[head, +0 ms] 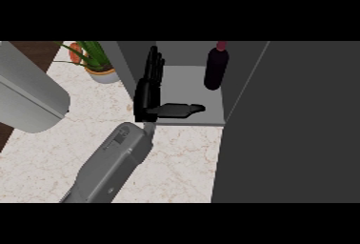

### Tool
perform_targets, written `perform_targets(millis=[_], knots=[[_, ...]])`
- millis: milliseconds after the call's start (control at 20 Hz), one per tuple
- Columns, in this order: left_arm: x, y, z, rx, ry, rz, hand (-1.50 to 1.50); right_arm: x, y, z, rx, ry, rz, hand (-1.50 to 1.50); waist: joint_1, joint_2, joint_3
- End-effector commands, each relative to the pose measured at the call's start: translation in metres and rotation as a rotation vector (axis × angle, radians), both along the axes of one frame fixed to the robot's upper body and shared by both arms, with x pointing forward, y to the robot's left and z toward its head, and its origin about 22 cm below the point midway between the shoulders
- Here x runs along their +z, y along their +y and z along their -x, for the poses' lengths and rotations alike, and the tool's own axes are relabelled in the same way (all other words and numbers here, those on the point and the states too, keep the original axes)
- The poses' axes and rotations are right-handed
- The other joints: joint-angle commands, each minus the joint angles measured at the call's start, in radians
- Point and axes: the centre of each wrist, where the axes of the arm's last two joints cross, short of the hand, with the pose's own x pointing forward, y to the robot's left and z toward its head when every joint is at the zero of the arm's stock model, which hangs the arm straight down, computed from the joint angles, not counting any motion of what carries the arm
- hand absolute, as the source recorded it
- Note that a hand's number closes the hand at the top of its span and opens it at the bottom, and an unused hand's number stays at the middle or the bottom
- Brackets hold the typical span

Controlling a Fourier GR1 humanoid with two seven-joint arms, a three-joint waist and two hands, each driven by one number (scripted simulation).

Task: Pick up the wine, place it into the cabinet and close the cabinet

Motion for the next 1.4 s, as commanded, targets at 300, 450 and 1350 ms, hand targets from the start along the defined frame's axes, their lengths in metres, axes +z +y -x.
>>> perform_targets(millis=[300,450,1350], knots=[[0.01,0.015,0.083,-0.034,0.002,0.053,-1.5,0.03,-0.004,0.034,0.008,-0.074,-0.046,-1.5,-0.007,0.004,0.0],[-0.004,0.007,0.111,-0.032,-0.021,0.066,-1.5,0.037,-0.008,0.041,0.03,-0.061,-0.026,-1.5,-0.014,0.007,0.0],[-0.002,0.111,0.198,0.025,-0.029,0.021,-1.5,0.03,0.029,0.051,0.514,0.027,0.135,1.5,-0.009,0.004,-0.002]])
